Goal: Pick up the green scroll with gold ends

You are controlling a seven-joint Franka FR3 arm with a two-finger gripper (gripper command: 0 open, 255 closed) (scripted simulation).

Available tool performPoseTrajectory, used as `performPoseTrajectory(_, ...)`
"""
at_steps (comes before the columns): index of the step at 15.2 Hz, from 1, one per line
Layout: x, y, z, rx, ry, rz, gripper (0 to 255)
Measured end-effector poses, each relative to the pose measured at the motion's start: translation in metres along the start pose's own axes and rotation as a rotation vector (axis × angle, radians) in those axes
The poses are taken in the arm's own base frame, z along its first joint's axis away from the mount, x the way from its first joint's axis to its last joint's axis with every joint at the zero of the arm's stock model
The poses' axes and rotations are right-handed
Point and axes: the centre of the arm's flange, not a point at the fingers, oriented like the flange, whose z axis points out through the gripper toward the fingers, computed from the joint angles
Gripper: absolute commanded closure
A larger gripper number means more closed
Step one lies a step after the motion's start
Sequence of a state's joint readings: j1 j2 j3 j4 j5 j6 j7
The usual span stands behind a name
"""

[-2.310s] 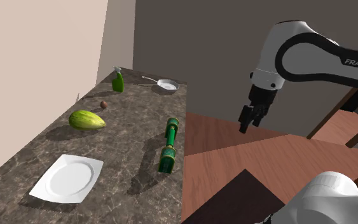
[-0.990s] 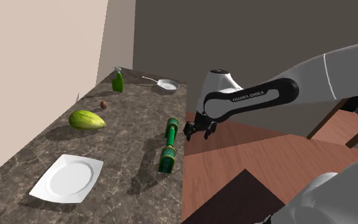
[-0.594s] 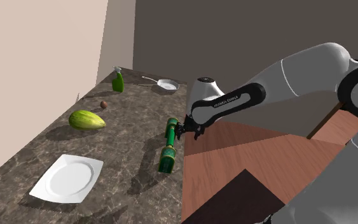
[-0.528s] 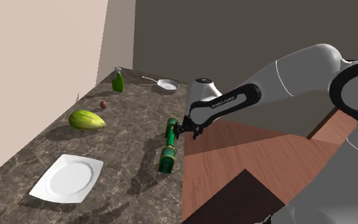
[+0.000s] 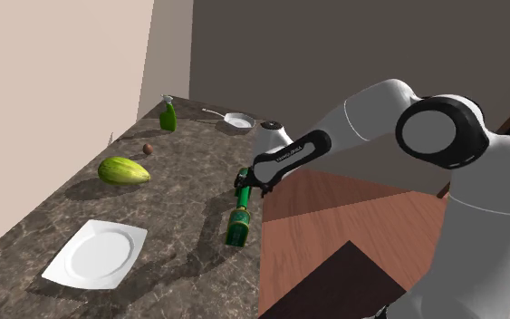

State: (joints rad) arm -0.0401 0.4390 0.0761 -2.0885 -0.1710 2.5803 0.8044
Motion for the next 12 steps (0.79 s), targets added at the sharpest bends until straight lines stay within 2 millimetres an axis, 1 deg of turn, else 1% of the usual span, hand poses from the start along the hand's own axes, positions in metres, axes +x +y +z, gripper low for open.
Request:
performPoseTrajectory(2, 0.014, -0.007, 0.020, 0.001, 0.013, 0.036, 0)
performPoseTrajectory(5, 0.042, -0.019, 0.044, 0.001, 0.033, 0.087, 0)
performPoseTrajectory(7, 0.048, -0.020, 0.057, 0.001, 0.038, 0.099, 0)
performPoseTrajectory(12, 0.048, -0.019, 0.084, 0.002, 0.040, 0.103, 0)
